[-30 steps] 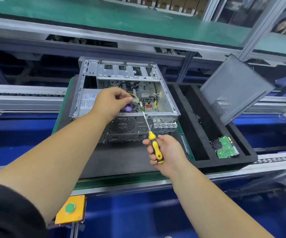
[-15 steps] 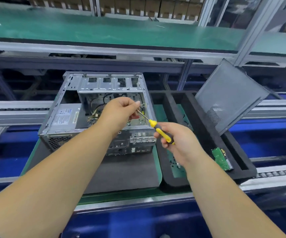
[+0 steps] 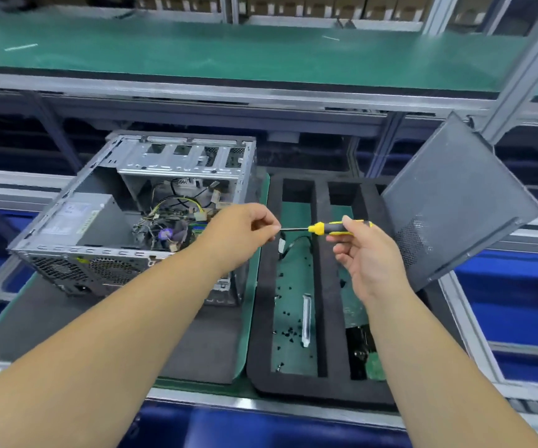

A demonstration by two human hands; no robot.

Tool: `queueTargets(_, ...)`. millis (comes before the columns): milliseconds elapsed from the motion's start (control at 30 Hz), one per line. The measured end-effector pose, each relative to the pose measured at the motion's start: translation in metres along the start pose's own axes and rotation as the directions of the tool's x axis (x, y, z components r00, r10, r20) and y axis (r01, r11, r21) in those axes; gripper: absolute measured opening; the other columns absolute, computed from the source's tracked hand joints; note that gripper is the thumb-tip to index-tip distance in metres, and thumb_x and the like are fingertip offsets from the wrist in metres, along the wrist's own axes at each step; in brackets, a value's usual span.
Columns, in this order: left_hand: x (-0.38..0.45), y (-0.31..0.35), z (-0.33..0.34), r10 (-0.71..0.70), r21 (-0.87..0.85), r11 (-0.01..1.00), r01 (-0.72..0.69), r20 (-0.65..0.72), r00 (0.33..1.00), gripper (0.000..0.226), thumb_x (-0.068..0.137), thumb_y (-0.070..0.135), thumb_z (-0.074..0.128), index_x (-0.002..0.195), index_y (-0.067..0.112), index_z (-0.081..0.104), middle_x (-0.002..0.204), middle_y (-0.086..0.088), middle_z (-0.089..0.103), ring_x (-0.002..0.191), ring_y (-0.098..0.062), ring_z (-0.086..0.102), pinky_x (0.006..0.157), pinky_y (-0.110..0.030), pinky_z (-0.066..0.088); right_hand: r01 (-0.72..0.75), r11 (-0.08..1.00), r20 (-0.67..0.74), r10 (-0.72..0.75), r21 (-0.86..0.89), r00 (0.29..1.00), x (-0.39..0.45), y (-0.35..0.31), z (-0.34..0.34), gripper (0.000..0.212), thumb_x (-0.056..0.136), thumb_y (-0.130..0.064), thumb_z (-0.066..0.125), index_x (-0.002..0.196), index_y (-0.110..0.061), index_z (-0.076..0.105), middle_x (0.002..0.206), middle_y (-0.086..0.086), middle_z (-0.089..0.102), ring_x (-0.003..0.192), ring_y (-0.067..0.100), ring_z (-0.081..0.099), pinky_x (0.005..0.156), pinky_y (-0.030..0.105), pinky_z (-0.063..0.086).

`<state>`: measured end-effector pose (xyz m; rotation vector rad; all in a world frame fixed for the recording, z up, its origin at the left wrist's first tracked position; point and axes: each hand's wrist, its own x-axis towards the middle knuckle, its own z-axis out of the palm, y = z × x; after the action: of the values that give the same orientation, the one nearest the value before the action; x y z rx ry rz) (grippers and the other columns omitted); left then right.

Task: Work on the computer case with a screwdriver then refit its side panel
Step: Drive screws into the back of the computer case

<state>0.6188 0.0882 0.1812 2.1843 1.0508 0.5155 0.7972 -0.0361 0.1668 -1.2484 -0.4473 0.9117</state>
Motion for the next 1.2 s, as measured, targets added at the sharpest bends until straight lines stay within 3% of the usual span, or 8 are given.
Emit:
queueTargets(67,0.004,0.003,0.007,0.009,0.135,0.991,-0.008,-0.012,1.000,0.008,0.089,0.032,0.065,0.082,0.035,0.068,0.072,0.018,0.066,0.070,-0.002,0.060,0.059,-0.013,0.045,0.002,1.000,-0.024,-0.002,-0.012,1.000,0.014,0.005,-0.009,0.014,0.094,-0.020,0.060,0.082,-0.014,0.063,0.088,0.010,0.077,0.059,0.009,0.058,0.054,0.020,0.046)
queueTargets(167,0.009,0.003,0.011,0.072,0.366,0.929,-0.063,-0.013,0.997,0.007,0.089,0.027,0.065,0.087,0.033,0.069,0.075,0.019,0.061,0.075,-0.006,0.057,0.070,-0.023,0.045,0.015,0.995,-0.051,-0.020,-0.097,0.999,0.032,0.013,-0.020,0.014,0.094,-0.022,0.059,0.082,-0.017,0.053,0.088,0.006,0.077,0.060,0.009,0.057,0.056,0.023,0.045)
queueTargets(267,0.014,-0.003,0.013,0.146,0.501,0.851,-0.156,0.060,0.987,0.009,0.089,0.029,0.064,0.095,0.029,0.071,0.090,0.013,0.067,0.089,-0.012,0.060,0.080,-0.027,0.046,0.046,0.938,-0.049,-0.067,-0.343,0.997,0.048,0.025,-0.027,0.015,0.092,-0.029,0.058,0.082,-0.019,0.056,0.085,-0.005,0.077,0.061,0.006,0.056,0.060,0.025,0.044)
queueTargets(333,0.017,-0.008,0.015,0.228,0.572,0.779,-0.256,0.122,0.966,0.014,0.088,0.033,0.066,0.099,0.028,0.072,0.094,0.011,0.069,0.098,-0.014,0.059,0.095,-0.031,0.042,0.065,0.852,-0.021,-0.089,-0.519,0.996,0.057,0.035,-0.028,0.014,0.091,-0.035,0.059,0.081,-0.025,0.062,0.081,-0.012,0.074,0.059,0.004,0.058,0.059,0.027,0.044)
queueTargets(400,0.019,-0.012,0.015,0.278,0.570,0.764,-0.302,0.131,0.952,0.015,0.085,0.036,0.070,0.097,0.028,0.073,0.095,0.011,0.069,0.101,-0.012,0.057,0.114,-0.032,0.024,0.076,0.770,0.031,-0.073,-0.633,0.997,0.066,0.049,-0.029,0.013,0.089,-0.039,0.059,0.079,-0.030,0.063,0.071,-0.014,0.069,0.054,0.012,0.053,0.055,0.029,0.043)
queueTargets(500,0.022,-0.015,0.013,0.247,0.494,0.824,-0.279,0.131,0.960,0.011,0.085,0.036,0.071,0.093,0.030,0.073,0.098,0.015,0.068,0.105,-0.008,0.056,0.122,-0.038,0.004,0.102,0.648,0.100,-0.039,-0.755,0.994,0.077,0.071,-0.027,0.013,0.089,-0.042,0.060,0.081,-0.032,0.060,0.064,-0.007,0.061,0.054,0.017,0.051,0.054,0.032,0.044)
queueTargets(700,0.024,-0.018,0.014,0.177,0.479,0.844,-0.241,0.177,0.968,0.009,0.087,0.039,0.066,0.093,0.035,0.072,0.098,0.016,0.066,0.105,-0.005,0.053,0.122,-0.035,-0.002,0.167,0.463,0.182,-0.011,-0.871,0.983,0.096,0.104,-0.021,0.011,0.093,-0.039,0.061,0.091,-0.028,0.060,0.080,-0.006,0.065,0.076,0.017,0.061,0.066,0.035,0.051)
queueTargets(1200,0.026,-0.017,0.014,0.168,0.494,0.839,-0.226,0.160,0.973,0.009,0.089,0.036,0.064,0.093,0.034,0.072,0.098,0.016,0.066,0.105,-0.006,0.052,0.122,-0.036,0.001,0.171,0.248,0.186,0.039,-0.953,0.982,0.111,0.128,-0.015,0.013,0.093,-0.044,0.061,0.098,-0.031,0.060,0.080,-0.006,0.063,0.074,0.020,0.059,0.061,0.032,0.050)
